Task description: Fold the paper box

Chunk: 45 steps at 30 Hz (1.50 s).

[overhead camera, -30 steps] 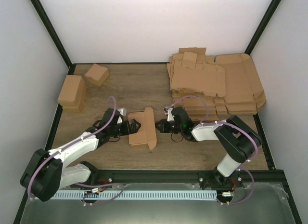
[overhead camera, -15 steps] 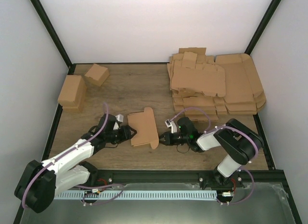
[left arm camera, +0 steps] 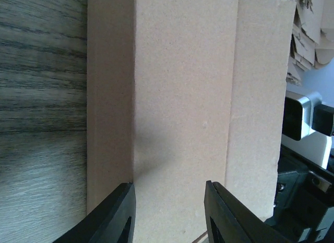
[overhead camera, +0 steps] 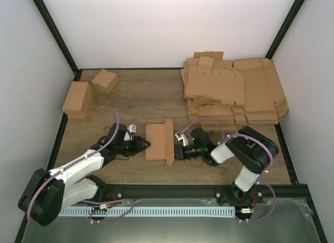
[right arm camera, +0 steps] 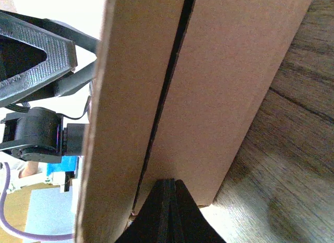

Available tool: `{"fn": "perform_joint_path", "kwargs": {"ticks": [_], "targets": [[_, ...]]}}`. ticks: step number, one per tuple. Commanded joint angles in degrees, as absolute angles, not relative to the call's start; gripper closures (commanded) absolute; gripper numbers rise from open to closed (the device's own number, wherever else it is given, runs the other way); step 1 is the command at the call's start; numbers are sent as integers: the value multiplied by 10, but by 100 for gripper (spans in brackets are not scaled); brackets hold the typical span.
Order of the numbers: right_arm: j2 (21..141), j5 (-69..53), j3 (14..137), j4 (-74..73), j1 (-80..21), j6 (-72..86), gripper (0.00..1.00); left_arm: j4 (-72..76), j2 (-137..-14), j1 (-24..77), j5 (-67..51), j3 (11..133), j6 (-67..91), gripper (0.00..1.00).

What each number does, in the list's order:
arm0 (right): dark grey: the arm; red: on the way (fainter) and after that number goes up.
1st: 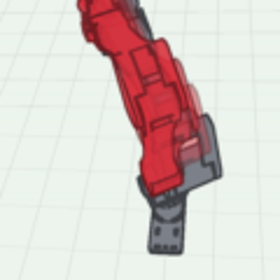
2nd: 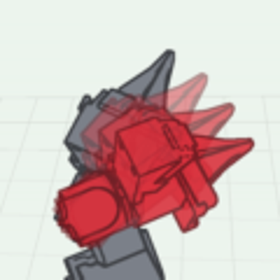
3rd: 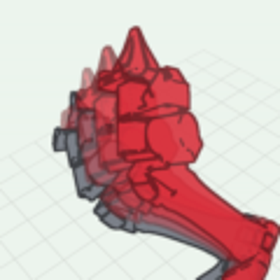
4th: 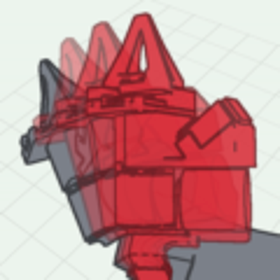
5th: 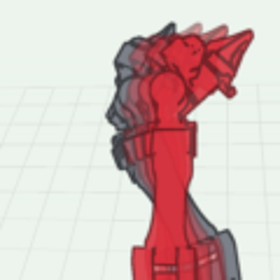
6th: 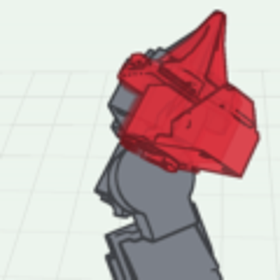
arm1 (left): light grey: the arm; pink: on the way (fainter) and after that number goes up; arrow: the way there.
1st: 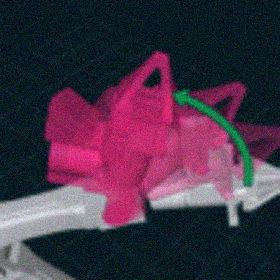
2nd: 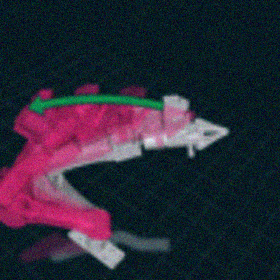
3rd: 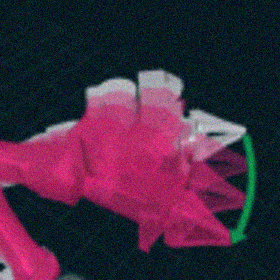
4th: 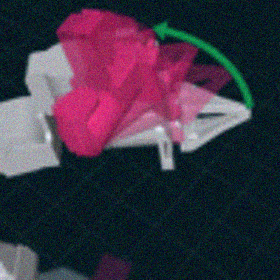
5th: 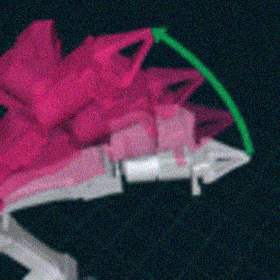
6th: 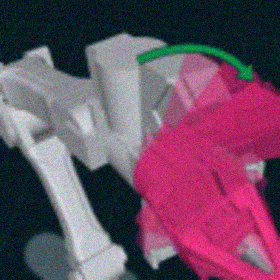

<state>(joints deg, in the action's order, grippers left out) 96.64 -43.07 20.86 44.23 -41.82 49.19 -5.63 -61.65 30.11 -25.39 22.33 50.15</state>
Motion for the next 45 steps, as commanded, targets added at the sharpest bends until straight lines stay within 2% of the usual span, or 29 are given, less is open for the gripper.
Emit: {"fn": "perform_joint_path", "kwargs": {"ticks": [1,6,11,14,18,21,23,29,35,41,45], "targets": [[974,-436,231,461,-425,495,99,-9,-619,301,-288,207,525,62],[955,-406,238,404,-425,474,99,-75,-599,301,-251,236,488,61],[918,-348,242,319,-425,439,99,-147,-599,301,-208,280,435,53],[902,-326,244,279,-420,420,99,-180,-614,301,-194,302,404,40],[878,-304,243,234,-402,393,94,-191,-624,303,-193,312,386,14],[857,-281,252,191,-382,361,86,-184,-632,310,-193,313,389,8],[844,-263,261,158,-370,341,79,-175,-641,315,-196,311,394,8],[811,-218,286,87,-337,297,67,-140,-672,330,-205,306,396,6],[775,-248,290,85,-333,266,42,-107,-704,333,-222,309,384,5],[774,-305,298,108,-333,285,37,-63,-710,332,-220,296,397,13],[802,-383,298,163,-333,322,41,-57,-706,331,-209,292,417,19]]}}
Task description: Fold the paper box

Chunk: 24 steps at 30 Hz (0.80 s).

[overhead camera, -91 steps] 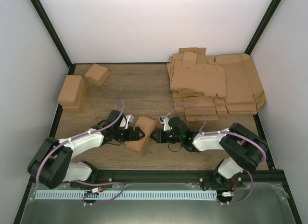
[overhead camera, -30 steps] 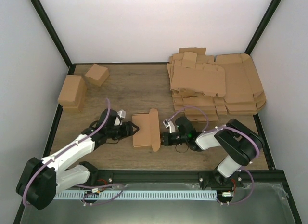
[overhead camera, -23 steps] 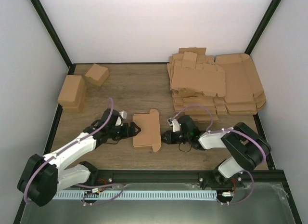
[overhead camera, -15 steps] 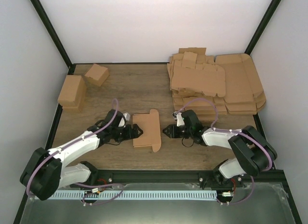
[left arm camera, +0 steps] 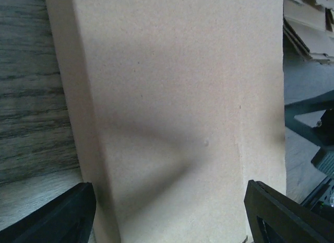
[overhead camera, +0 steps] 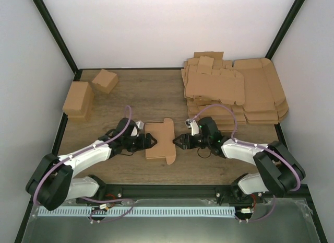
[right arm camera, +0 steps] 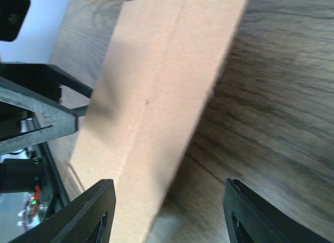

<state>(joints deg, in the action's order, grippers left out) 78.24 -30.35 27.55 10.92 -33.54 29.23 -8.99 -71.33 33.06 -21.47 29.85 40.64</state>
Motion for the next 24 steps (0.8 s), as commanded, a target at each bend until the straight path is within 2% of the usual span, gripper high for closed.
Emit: {"fn": "perform_joint_path", "kwargs": {"ticks": [1,6,10,14,17,19,24], "targets": [[812,-396,299,171,-333,331,44,-59,-705,329,-207,292,417,20],[837,-399,310,179,-333,347,61,-90,-671,323,-157,287,421,29],[841,-404,314,177,-333,360,72,-115,-629,322,-128,284,418,44],[837,-408,315,177,-333,374,87,-112,-636,322,-135,278,422,65],[822,-404,317,166,-333,379,96,-99,-648,322,-141,269,424,75],[809,-401,326,148,-334,376,99,-97,-653,321,-138,269,422,78],[768,-389,362,79,-333,362,99,-93,-657,320,-139,276,416,81]]}}
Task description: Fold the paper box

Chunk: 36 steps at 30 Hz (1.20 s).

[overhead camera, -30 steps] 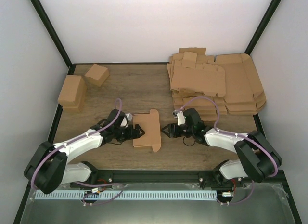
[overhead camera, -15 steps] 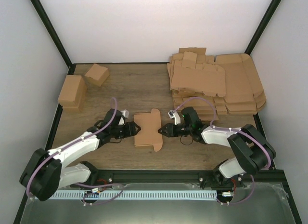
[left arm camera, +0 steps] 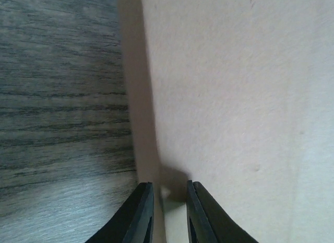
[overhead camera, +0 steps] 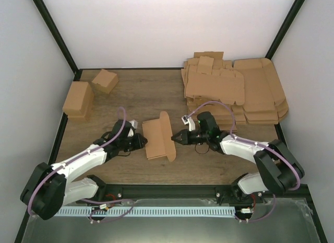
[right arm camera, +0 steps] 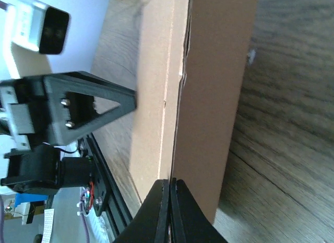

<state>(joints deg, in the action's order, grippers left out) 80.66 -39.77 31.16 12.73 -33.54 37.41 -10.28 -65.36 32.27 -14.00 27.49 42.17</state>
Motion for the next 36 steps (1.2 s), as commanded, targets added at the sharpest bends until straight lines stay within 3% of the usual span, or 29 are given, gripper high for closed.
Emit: {"fn": "perform_joint_path", "kwargs": {"ticks": [1,10,18,25,32,34,36], "targets": [[759,-385,370,64,-333,359,99,-89,-659,319,-144,277,415,80],[711,-363,453,-72,-333,360,91,2,-733,319,-212,294,421,80],[737,-373,467,-104,-334,419,90,48,-853,320,-247,362,396,81],[737,-197,515,-186,-334,346,83,9,-867,320,-186,392,362,81],[779,-61,534,-232,-309,301,84,7,-847,321,-209,410,355,81],[785,-63,520,-215,-301,302,84,16,-848,324,-240,419,353,84],[788,-67,502,-199,-292,307,84,13,-857,326,-266,433,352,95]]}}
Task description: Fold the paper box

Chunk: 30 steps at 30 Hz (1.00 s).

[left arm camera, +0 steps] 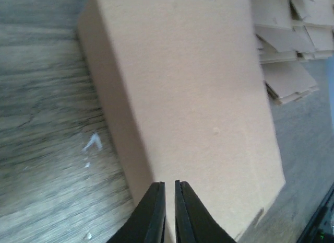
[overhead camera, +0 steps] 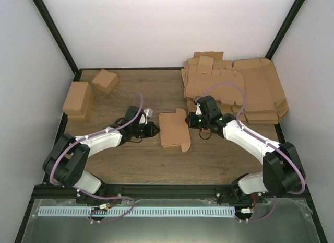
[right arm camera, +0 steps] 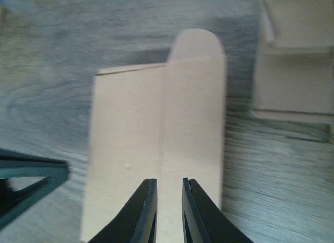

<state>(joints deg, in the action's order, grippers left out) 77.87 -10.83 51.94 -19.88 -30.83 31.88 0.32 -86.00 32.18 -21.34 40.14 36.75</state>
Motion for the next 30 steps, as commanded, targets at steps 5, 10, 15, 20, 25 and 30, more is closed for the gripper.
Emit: {"fn": "perform_joint_path", "kwargs": {"ticks": [5,10,15,20,25,30], "targets": [[798,-74,476,-168,-285,319,87,22,-879,327,-285,445,359,96],[806,-85,447,-143,-269,322,88,34,-918,327,-290,447,364,96],[816,-85,433,-134,-261,317,88,21,-939,322,-262,441,354,96],[824,-102,418,-116,-258,310,88,25,-920,309,-244,406,361,96],[836,-163,410,-82,-253,288,80,35,-903,293,-246,371,365,96],[850,-219,403,-42,-250,268,80,44,-894,288,-246,348,368,96]]}}
